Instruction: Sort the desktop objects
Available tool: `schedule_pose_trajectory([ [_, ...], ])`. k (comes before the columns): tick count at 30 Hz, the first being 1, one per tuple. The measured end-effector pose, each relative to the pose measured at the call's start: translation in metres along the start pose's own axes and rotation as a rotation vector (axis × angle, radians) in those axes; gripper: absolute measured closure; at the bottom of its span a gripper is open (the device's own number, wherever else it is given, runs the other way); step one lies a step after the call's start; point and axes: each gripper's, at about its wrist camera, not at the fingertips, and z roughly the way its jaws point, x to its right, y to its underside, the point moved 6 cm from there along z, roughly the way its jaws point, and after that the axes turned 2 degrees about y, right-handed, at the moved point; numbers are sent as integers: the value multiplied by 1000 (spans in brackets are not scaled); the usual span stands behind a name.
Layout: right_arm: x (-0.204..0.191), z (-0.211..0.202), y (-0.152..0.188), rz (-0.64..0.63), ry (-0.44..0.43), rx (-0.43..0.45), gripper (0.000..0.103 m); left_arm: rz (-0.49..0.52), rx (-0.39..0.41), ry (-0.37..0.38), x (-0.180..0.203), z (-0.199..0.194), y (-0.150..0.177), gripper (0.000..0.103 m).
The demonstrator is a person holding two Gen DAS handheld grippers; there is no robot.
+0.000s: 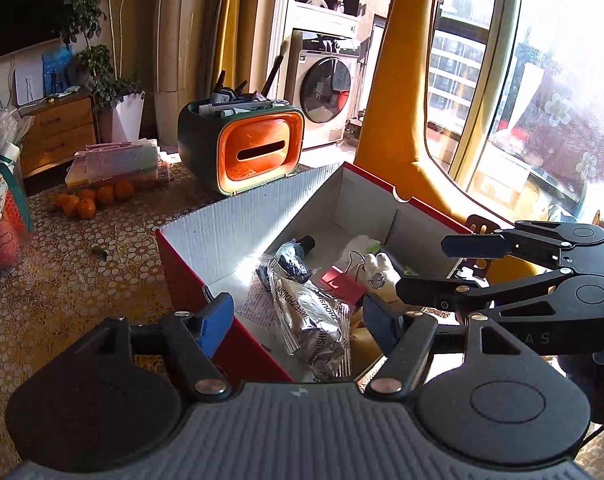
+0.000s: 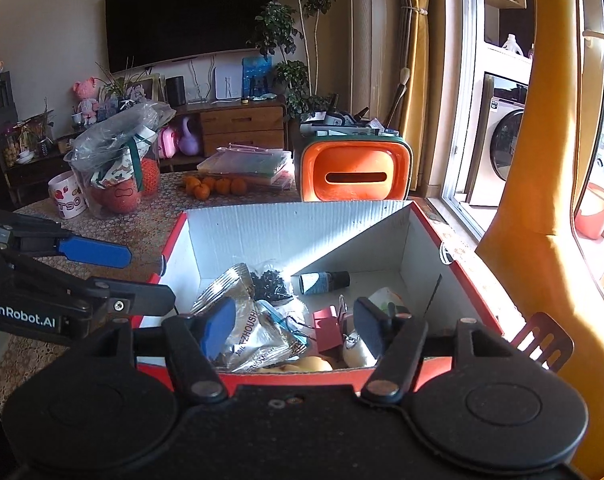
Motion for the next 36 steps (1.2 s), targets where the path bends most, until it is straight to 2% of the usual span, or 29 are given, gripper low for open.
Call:
schedule_pose_trajectory([
  [10,-7,-27,10,57,-20,37,26,3,17,18,3,-17,13,30],
  [14,-9,-37,18,69,-15,51,16,4,23,19,3,-21,17,17],
  [18,-12,-46,21,71,-16,64,13,11,39,6,1,-27,19,9],
  [19,-13,-48,21,72,-15,71,12,11,45,5,1,-29,20,2],
  [20,-13,-50,21,74,-17,78,8,11,50,3,1,-30,20,0],
  [26,-16,-67,25,86,-18,113,1,-1,49,-1,0,-38,25,0],
  [36,-26,-91,27,87,-16,152,0,8,45,-25,6,-57,36,0],
])
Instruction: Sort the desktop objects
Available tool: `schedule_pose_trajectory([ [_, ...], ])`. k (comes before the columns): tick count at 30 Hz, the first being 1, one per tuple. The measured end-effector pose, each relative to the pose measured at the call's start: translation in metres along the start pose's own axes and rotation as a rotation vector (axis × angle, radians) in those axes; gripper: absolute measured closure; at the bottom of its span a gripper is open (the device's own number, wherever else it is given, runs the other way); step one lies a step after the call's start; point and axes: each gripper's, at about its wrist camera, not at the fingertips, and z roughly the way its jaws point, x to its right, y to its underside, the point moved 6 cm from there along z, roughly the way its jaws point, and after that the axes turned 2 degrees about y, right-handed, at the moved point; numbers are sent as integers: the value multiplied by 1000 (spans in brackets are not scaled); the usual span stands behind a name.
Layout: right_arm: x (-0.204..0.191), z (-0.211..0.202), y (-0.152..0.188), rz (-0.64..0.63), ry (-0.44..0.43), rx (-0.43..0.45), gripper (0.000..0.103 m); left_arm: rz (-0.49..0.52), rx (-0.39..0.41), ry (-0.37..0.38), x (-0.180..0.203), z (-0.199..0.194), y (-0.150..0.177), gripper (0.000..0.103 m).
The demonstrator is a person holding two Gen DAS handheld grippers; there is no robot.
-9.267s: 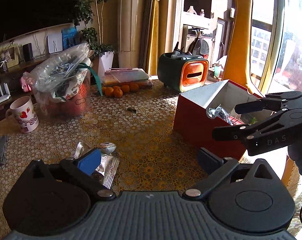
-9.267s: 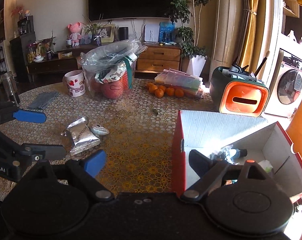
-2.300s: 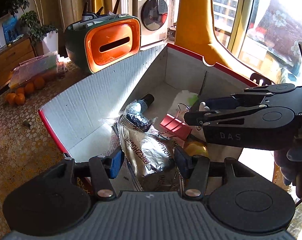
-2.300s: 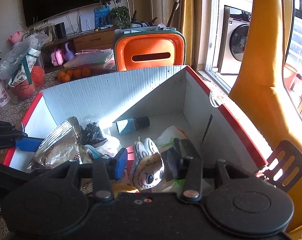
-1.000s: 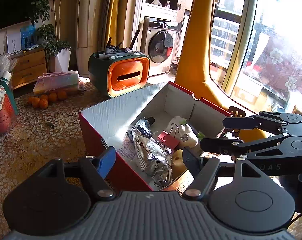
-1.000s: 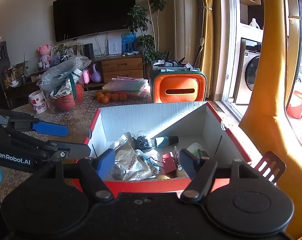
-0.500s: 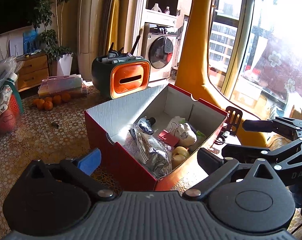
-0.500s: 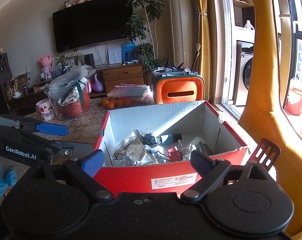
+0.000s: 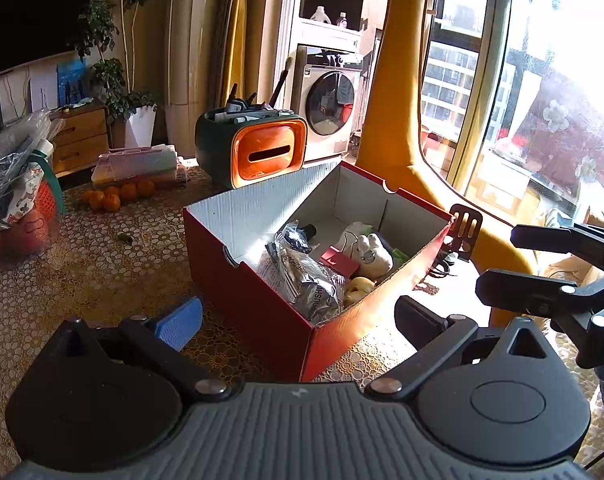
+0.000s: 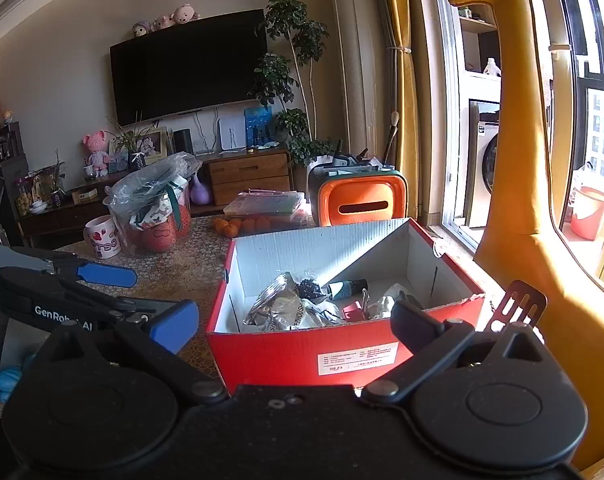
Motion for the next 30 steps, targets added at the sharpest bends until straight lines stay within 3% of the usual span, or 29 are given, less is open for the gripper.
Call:
schedule_pose_trajectory([
  [12,-7,-15,5,-7,27,22,0,6,5,-45,2,-15,10,0],
  [30,-11,-18,19,37,43,-13,0,-14,-11,-44,-1,-23,18,0],
])
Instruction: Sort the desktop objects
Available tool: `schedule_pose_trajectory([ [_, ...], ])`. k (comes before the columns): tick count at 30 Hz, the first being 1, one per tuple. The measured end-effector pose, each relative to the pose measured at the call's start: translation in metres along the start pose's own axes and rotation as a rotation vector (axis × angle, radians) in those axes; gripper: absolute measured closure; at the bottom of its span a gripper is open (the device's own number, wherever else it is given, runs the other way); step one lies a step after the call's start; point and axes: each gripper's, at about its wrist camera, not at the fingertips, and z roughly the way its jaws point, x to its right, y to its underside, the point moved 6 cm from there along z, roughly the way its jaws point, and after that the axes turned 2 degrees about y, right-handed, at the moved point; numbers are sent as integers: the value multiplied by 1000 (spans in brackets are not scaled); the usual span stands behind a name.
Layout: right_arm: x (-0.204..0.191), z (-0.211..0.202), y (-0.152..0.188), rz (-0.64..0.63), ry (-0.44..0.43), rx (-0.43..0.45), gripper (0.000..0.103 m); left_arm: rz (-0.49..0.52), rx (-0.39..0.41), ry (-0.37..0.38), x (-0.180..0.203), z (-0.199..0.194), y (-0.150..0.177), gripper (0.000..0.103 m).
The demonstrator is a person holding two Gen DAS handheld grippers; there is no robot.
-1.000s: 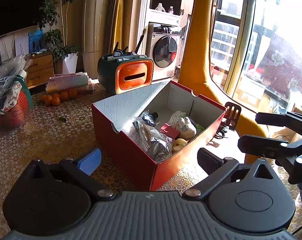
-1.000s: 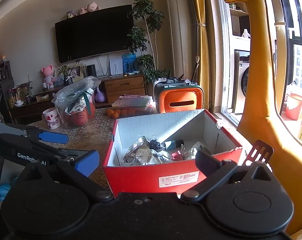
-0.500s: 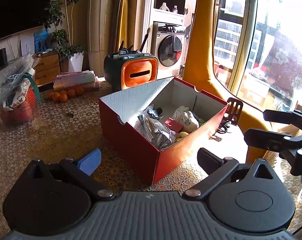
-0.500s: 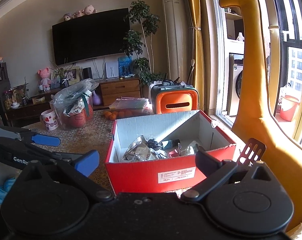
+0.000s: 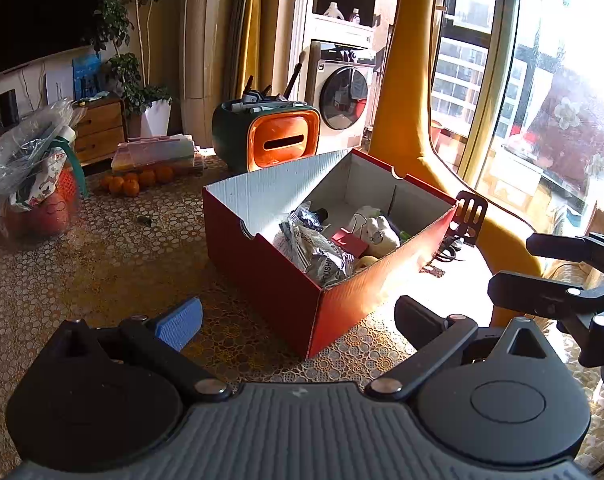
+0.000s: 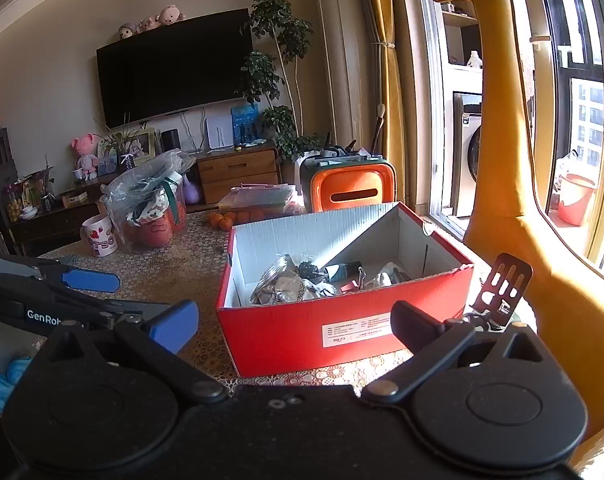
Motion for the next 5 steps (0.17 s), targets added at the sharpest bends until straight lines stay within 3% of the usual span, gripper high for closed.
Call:
schedule_pose_trajectory([
  [5,-3,-1,1,2,1,-5,0,-12,4,10,-3,-4,1,0],
])
